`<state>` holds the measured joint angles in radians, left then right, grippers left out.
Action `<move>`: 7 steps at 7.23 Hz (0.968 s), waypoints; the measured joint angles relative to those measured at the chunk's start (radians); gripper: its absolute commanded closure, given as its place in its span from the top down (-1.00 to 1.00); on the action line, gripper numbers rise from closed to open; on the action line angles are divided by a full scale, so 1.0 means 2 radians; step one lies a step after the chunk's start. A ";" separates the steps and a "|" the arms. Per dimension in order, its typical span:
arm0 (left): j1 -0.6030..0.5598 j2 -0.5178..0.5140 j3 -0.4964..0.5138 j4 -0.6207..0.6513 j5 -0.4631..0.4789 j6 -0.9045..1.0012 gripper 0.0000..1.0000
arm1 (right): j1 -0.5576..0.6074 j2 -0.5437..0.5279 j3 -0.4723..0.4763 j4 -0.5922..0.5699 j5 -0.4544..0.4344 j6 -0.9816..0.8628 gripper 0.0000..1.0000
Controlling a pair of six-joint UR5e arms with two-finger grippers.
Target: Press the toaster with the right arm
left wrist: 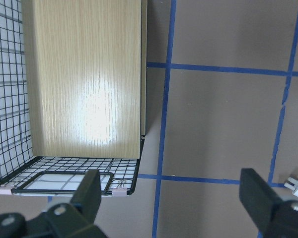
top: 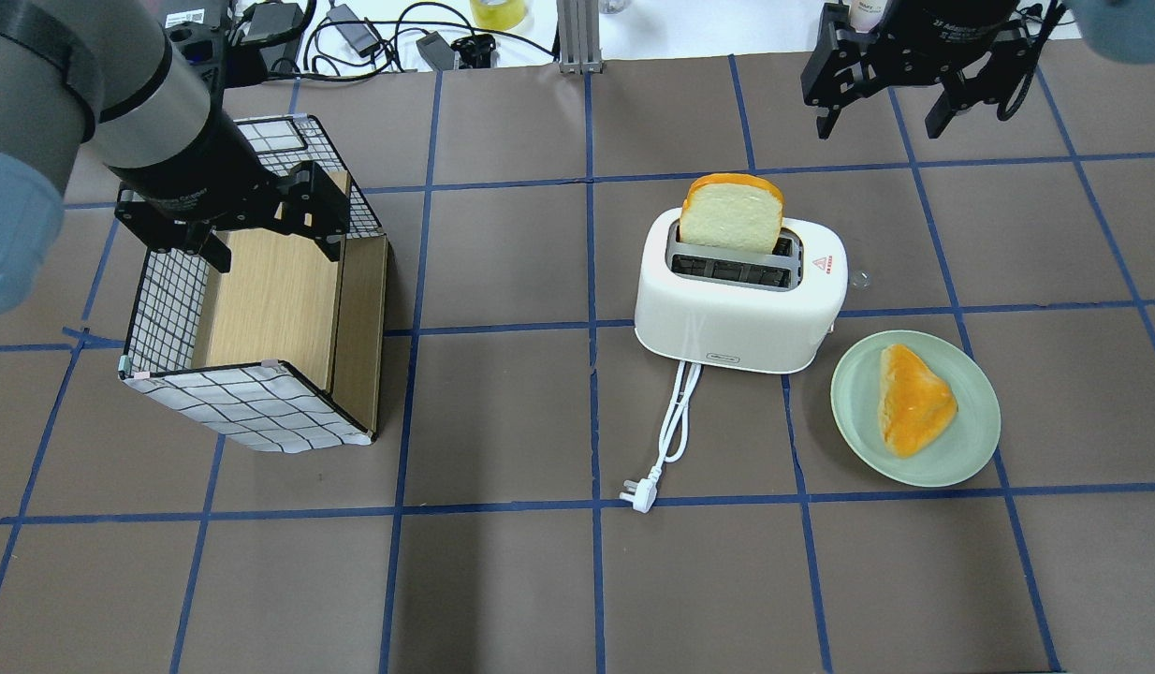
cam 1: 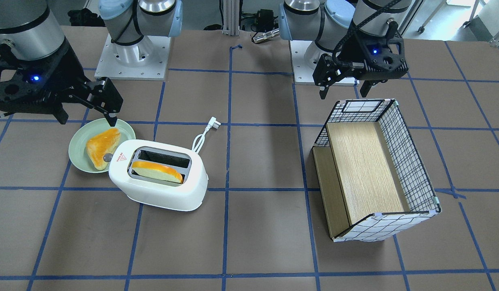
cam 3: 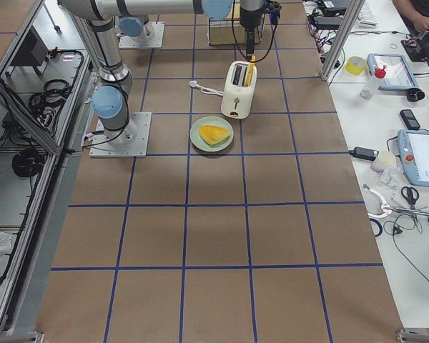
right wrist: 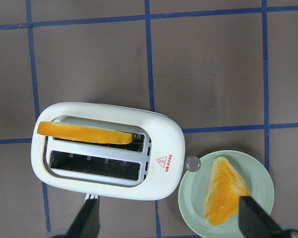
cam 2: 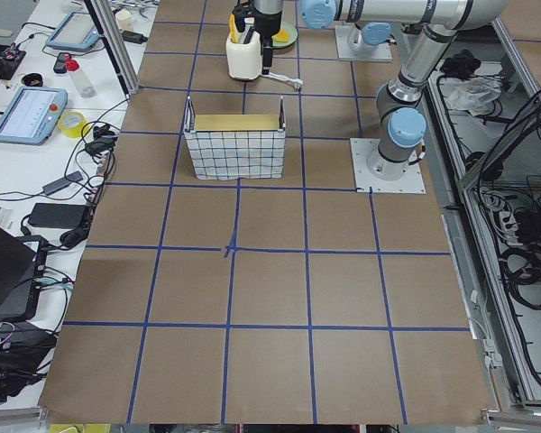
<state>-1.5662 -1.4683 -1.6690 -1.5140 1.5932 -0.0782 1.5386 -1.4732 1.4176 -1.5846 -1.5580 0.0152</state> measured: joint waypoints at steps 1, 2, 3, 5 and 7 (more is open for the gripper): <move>0.000 0.000 0.000 0.000 0.000 0.000 1.00 | 0.000 0.000 0.000 0.000 0.000 -0.001 1.00; 0.000 0.000 0.000 0.000 0.000 0.000 1.00 | -0.003 0.000 0.000 -0.001 0.000 -0.003 1.00; 0.000 0.000 0.000 0.000 0.000 0.000 1.00 | -0.008 0.000 0.000 -0.002 0.000 -0.012 0.99; 0.000 0.000 0.000 0.000 0.000 0.000 1.00 | -0.032 0.001 0.000 -0.002 0.006 -0.074 0.52; 0.000 0.000 0.000 0.000 0.000 0.000 1.00 | -0.076 0.007 0.001 -0.001 0.034 -0.146 -0.30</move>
<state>-1.5662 -1.4684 -1.6690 -1.5140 1.5938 -0.0782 1.3874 -1.4595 1.4203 -1.5869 -1.4897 -0.2768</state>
